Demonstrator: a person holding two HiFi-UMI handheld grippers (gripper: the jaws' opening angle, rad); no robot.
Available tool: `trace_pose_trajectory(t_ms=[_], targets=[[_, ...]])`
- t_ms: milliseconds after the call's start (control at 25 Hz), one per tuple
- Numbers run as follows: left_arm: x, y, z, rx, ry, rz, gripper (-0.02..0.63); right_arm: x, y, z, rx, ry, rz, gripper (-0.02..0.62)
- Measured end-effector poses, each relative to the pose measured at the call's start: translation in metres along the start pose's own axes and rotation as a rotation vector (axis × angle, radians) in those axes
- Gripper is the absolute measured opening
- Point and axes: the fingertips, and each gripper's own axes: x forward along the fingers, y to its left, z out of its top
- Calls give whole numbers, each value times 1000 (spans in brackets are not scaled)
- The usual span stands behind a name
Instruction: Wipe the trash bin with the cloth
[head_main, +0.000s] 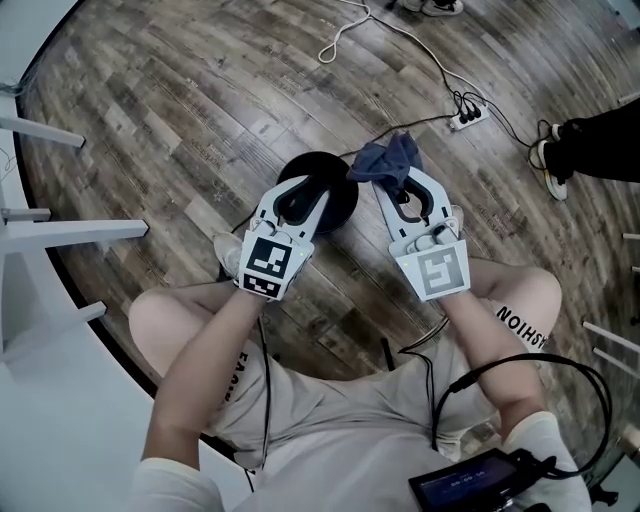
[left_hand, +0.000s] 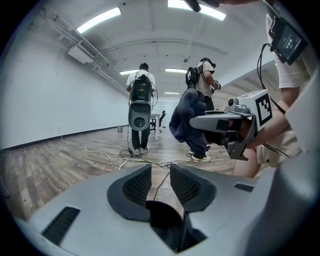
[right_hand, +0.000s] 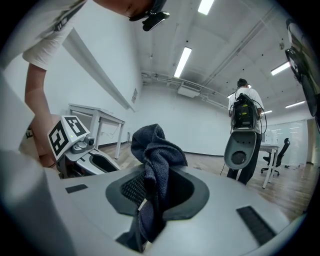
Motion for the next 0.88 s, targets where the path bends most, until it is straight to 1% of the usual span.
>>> trace_pose_trajectory(t_ms=[280, 400, 520, 680, 880], targets=[[-1, 2, -3, -8, 11, 6, 129, -2, 2, -8, -6, 48, 11, 78], [0, 4, -2, -15, 13, 14, 129, 2, 1, -6, -6, 35, 12, 78], [2, -2, -4, -8, 19, 3, 129, 0, 1, -4, -4, 21, 10, 78], [3, -8, -4, 8, 25, -13, 129, 1, 1, -3, 24, 21, 4, 78], [8, -20, -4, 23, 33, -39, 129, -1, 2, -3, 25, 35, 9, 78]])
